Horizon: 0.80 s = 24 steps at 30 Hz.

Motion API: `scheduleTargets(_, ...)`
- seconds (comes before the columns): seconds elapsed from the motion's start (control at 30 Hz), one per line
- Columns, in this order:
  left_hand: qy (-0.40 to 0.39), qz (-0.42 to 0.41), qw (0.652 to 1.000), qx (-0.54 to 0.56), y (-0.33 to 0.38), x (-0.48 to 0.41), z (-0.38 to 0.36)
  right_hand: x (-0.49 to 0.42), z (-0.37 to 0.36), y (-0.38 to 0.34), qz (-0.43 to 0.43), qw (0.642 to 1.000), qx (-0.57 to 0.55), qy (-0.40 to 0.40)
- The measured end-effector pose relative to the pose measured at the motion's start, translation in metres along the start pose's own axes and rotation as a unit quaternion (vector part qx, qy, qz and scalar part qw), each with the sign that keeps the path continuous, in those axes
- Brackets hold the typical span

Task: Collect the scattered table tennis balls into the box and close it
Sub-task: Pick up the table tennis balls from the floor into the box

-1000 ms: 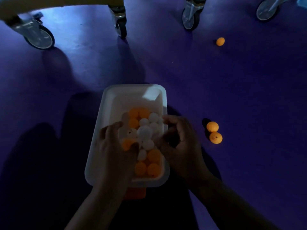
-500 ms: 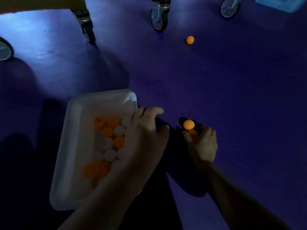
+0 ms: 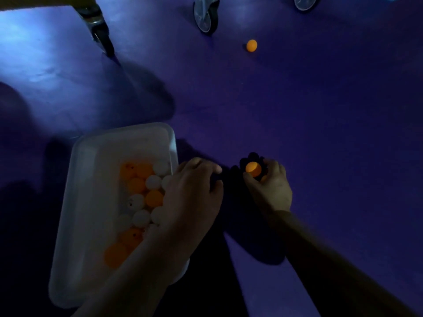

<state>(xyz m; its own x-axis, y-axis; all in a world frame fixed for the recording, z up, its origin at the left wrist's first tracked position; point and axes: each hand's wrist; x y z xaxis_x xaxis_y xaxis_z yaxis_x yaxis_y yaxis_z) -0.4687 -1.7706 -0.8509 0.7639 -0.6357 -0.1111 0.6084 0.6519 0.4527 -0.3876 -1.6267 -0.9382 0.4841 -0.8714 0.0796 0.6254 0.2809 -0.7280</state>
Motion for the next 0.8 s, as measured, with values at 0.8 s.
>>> scheduleTargets(0.8,-0.076,-0.105,0.983,-0.13,0.007,0.031,0.01,0.026,-0.004,-0.187,0.268,0.858,-0.12,-0.422)
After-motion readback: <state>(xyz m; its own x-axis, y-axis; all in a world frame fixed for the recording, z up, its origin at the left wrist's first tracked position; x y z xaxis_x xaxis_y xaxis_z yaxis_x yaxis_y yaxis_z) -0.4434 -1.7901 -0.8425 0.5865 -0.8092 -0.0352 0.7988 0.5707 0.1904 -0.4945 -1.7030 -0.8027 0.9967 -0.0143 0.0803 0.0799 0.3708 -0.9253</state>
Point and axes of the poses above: each hand's wrist, its own x-axis away from the middle knuckle, its own z-axis out of the back of the hand, y = z × x, and after that the axes turned 6 degrees about -x, right-handed
